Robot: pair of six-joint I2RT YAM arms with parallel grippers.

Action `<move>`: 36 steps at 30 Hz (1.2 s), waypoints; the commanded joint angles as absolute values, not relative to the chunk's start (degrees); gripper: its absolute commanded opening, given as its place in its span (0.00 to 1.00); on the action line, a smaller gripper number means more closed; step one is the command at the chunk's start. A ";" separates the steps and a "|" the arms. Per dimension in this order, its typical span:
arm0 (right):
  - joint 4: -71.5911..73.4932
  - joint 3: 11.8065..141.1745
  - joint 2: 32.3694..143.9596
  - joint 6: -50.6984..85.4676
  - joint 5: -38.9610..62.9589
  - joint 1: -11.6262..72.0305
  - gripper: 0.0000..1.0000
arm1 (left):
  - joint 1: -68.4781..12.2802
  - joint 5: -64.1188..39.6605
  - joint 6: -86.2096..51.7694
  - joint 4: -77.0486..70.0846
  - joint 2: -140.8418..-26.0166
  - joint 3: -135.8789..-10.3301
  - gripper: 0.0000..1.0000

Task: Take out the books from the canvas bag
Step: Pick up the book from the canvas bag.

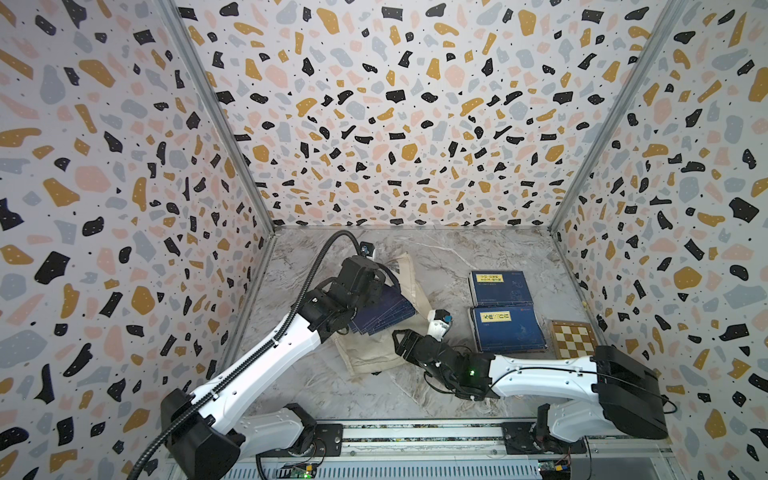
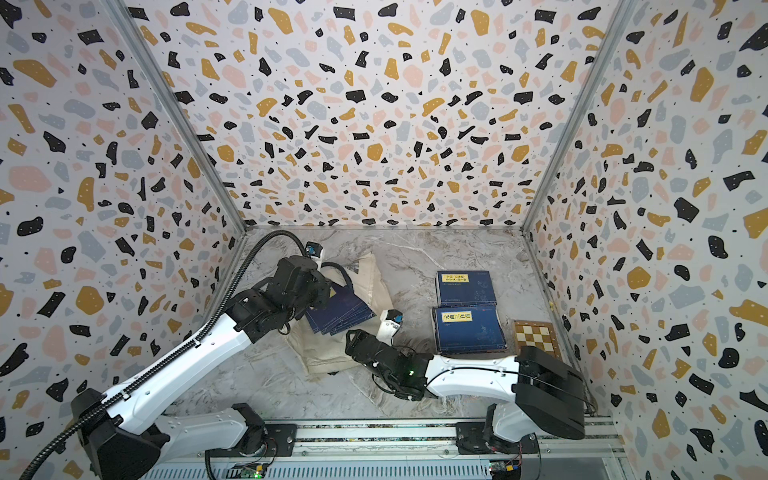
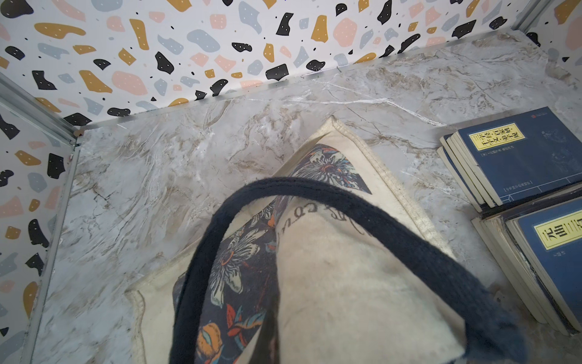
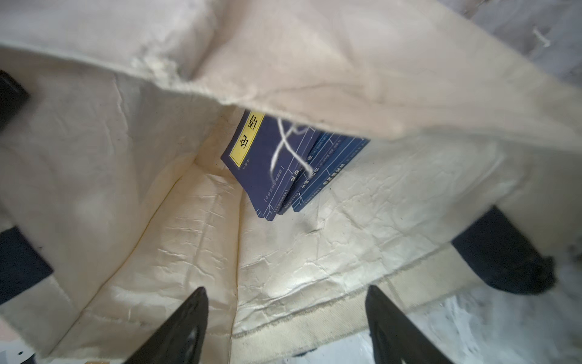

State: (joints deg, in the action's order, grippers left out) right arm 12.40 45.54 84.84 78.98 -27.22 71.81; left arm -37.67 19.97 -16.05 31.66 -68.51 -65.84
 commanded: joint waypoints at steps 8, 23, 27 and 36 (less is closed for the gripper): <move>17.08 54.63 98.33 74.36 -26.07 71.33 0.76 | -37.88 19.60 -15.56 27.25 -65.71 -65.17 0.00; 16.97 62.75 108.20 70.93 -22.92 69.72 0.73 | -38.06 17.86 -15.43 25.48 -63.63 -64.04 0.00; 17.67 63.98 110.00 70.19 -24.55 70.84 0.73 | -38.03 16.99 -15.61 25.86 -64.03 -64.59 0.00; 22.57 66.18 114.59 68.55 -20.91 67.55 0.66 | -39.24 16.49 -14.62 24.44 -62.34 -63.31 0.00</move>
State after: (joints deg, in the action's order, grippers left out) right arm 20.10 65.32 115.33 70.41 -20.34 68.23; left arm -38.50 17.15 -15.57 29.76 -64.75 -63.46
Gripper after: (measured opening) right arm 0.667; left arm 0.047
